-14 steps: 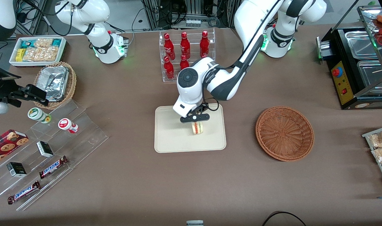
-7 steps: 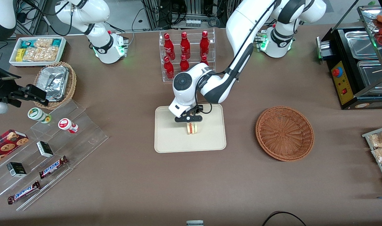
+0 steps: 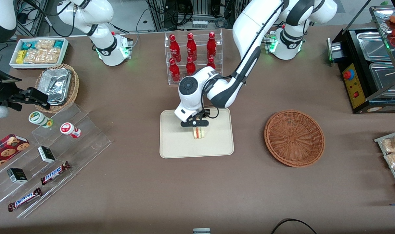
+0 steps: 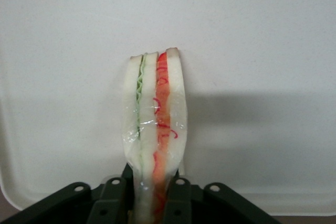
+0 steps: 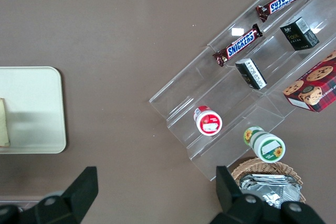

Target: Place sandwich from basket to tray

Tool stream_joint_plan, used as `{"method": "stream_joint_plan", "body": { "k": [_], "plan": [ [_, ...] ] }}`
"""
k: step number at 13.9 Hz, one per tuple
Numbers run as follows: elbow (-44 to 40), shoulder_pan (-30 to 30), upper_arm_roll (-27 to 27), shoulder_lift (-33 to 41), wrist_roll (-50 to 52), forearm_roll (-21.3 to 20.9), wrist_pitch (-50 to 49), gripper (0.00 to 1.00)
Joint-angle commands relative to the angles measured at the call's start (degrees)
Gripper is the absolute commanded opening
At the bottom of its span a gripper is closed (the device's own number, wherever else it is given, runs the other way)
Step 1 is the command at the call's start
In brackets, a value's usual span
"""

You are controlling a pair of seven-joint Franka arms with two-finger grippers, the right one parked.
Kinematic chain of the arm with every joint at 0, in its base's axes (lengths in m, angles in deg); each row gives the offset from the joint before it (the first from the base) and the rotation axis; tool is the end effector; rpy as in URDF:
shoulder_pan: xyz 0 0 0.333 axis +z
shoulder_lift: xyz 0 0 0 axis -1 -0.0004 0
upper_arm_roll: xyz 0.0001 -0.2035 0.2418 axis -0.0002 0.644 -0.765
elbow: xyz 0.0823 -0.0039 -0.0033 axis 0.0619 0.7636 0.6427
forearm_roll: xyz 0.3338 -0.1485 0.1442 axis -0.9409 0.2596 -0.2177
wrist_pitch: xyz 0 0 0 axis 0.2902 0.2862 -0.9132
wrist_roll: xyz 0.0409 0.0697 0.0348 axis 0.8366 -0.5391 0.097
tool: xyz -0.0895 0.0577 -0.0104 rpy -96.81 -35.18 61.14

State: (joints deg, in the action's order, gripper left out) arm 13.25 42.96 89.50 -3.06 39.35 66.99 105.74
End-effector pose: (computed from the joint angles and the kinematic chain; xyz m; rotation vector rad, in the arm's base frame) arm 0.4657 -0.5438 0.2323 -3.1075 -0.0142 0.0460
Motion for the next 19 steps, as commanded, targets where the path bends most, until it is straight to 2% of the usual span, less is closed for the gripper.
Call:
{"method": "stream_joint_plan", "body": {
  "k": [1, 4, 8, 14, 19],
  "plan": [
    [-1.57, -0.62, -0.52, -0.53, -0.13, -0.4, 0.29, 1.0],
    [-1.48, -0.53, -0.52, 2.0, 0.22, -0.23, -1.37, 1.0],
    [-1.39, 0.26, -0.87, 9.12, 0.14, 1.09, -12.08, 1.0],
    [2.39, 7.19, -1.05, 22.39, -1.18, 0.74, -22.46, 1.0],
    [3.26, 17.9, -1.05, 29.77, -13.02, 1.0, -30.82, 1.0]
  ]
}}
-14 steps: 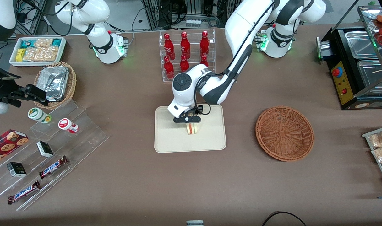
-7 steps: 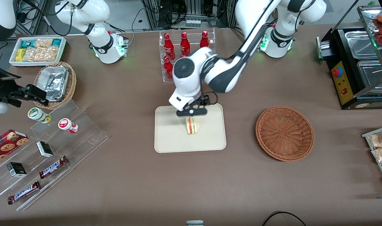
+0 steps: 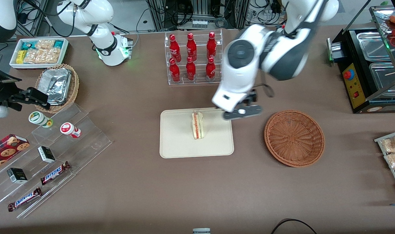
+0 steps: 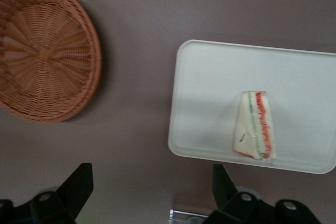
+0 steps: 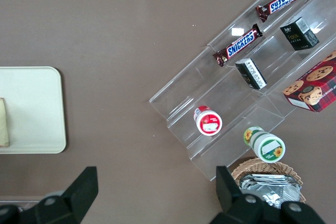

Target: Place sandwich from basket to tray

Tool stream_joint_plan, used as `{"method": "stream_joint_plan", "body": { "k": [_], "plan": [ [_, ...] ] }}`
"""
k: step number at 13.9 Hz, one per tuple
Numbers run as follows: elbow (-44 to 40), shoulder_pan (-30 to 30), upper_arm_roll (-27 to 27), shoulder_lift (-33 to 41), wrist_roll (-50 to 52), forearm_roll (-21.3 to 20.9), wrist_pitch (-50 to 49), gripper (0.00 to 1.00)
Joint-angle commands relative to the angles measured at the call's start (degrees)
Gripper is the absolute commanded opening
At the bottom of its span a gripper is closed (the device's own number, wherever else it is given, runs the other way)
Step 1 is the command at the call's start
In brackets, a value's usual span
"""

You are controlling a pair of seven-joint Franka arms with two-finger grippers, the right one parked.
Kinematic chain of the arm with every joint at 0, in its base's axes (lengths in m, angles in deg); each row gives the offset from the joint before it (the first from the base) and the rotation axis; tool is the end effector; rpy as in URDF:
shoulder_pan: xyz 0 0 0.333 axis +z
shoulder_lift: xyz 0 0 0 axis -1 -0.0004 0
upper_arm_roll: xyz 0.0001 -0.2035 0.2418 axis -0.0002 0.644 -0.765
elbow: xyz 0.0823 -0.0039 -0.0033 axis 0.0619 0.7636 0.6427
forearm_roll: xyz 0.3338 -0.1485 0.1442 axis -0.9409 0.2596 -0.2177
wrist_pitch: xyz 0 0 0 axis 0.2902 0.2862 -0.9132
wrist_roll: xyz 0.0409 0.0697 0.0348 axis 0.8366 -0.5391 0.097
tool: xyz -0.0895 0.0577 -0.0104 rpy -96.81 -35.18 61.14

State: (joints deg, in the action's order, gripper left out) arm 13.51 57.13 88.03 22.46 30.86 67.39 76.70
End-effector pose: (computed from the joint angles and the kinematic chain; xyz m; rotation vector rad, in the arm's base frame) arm 0.5331 -0.3587 0.4966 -3.0407 -0.2148 0.1070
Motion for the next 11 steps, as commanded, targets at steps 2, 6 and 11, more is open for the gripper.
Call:
{"method": "stream_joint_plan", "body": {
  "k": [2, 6, 11],
  "plan": [
    [4.14, 8.05, 0.43, 7.24, -8.76, 0.52, -3.28, 1.0],
    [8.62, 17.71, 0.43, 13.31, -21.49, 0.43, -3.81, 1.0],
    [11.35, 27.39, 0.43, 17.1, -33.11, 0.34, -3.72, 1.0]
  ]
}}
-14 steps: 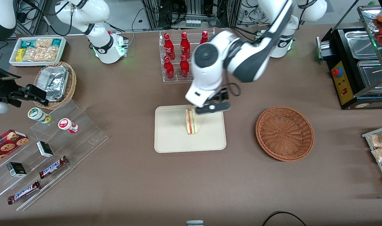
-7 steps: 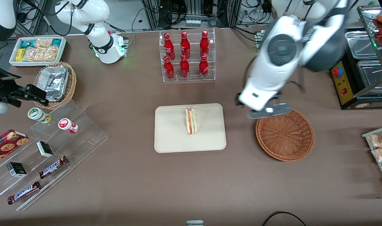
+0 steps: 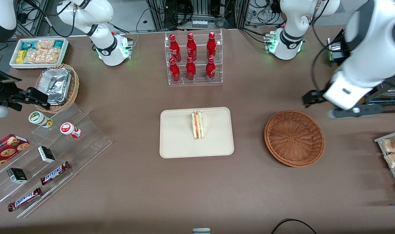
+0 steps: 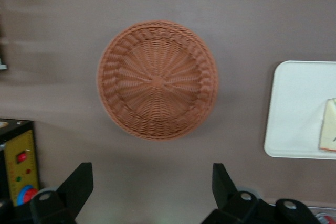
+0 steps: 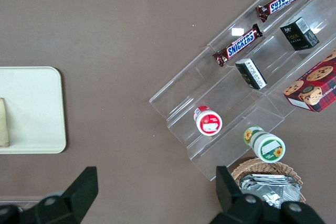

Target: Place sandwich from basket to tray

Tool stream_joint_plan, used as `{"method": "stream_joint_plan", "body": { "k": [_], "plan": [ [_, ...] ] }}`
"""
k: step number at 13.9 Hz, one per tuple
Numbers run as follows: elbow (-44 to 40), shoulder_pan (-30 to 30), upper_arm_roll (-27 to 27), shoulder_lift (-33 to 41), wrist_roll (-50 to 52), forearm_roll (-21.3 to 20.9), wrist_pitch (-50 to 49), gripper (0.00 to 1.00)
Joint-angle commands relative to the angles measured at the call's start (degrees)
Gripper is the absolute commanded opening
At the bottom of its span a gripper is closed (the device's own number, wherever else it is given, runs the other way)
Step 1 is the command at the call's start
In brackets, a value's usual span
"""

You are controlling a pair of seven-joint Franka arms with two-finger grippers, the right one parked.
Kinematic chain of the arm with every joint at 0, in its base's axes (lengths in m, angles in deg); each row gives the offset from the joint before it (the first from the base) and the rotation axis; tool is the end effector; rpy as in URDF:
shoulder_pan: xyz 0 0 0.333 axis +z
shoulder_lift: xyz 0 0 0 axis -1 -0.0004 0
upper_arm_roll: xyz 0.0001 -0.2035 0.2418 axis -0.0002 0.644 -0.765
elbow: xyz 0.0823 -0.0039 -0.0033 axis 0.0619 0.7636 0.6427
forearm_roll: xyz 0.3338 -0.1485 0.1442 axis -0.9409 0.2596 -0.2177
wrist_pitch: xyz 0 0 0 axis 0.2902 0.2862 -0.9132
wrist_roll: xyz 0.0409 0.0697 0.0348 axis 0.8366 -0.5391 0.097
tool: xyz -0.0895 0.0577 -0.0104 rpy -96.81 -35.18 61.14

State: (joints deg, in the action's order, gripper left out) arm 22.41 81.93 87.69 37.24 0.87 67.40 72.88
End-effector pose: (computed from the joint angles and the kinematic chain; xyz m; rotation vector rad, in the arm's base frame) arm 0.5612 -0.0879 0.5749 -3.0893 -0.0906 0.1049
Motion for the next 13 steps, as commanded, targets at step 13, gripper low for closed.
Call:
{"method": "stream_joint_plan", "body": {
  "k": [13],
  "plan": [
    [0.09, 8.05, 1.2, 5.22, -10.78, 0.77, -1.49, 1.0]
  ]
}}
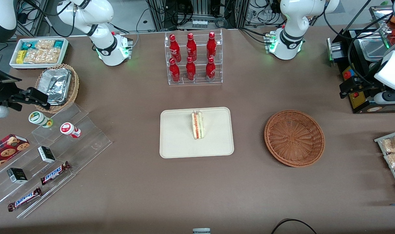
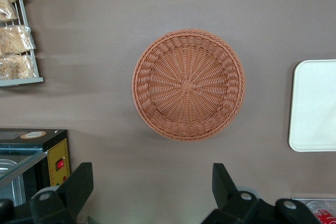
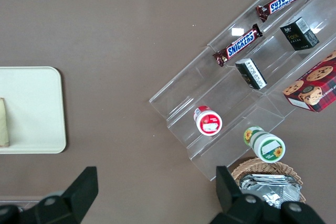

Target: Place sandwich from basket to tray

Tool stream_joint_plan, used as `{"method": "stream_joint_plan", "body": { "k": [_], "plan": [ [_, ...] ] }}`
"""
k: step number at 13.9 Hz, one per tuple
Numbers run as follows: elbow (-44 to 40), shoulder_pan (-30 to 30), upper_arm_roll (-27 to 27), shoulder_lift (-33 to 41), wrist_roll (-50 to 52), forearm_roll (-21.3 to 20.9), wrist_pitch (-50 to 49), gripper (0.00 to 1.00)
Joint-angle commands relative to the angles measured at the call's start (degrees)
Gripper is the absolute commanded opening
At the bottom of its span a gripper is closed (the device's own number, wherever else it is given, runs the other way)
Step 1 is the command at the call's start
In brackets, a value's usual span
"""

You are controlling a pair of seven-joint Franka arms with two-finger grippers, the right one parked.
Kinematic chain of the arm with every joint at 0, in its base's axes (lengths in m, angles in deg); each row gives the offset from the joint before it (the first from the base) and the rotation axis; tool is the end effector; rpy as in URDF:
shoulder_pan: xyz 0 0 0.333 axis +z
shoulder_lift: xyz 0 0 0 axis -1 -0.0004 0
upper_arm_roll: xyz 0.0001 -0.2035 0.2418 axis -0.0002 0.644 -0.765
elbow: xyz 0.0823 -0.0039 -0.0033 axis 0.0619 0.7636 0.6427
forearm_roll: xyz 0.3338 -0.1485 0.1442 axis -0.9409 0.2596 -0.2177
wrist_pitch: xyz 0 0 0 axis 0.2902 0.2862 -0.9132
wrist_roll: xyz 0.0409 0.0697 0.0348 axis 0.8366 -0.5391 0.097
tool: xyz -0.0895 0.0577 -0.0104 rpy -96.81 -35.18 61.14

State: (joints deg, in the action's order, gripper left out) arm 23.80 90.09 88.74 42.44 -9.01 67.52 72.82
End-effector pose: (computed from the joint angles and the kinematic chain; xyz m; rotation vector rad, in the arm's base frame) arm 0.5426 -0.0178 0.6137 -3.1051 -0.0181 0.0139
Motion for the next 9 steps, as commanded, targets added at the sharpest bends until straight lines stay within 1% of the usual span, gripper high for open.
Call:
{"method": "stream_joint_plan", "body": {
  "k": [1, 5, 9],
  "plan": [
    [-1.22, -0.2, 0.15, 0.11, -0.82, 0.56, -1.69, 1.0],
    [-1.39, -0.11, 0.06, 0.28, -0.11, 0.12, -1.34, 1.0],
    [-1.48, 0.15, -0.11, 0.2, -0.02, 0.73, -2.13, 1.0]
  ]
}}
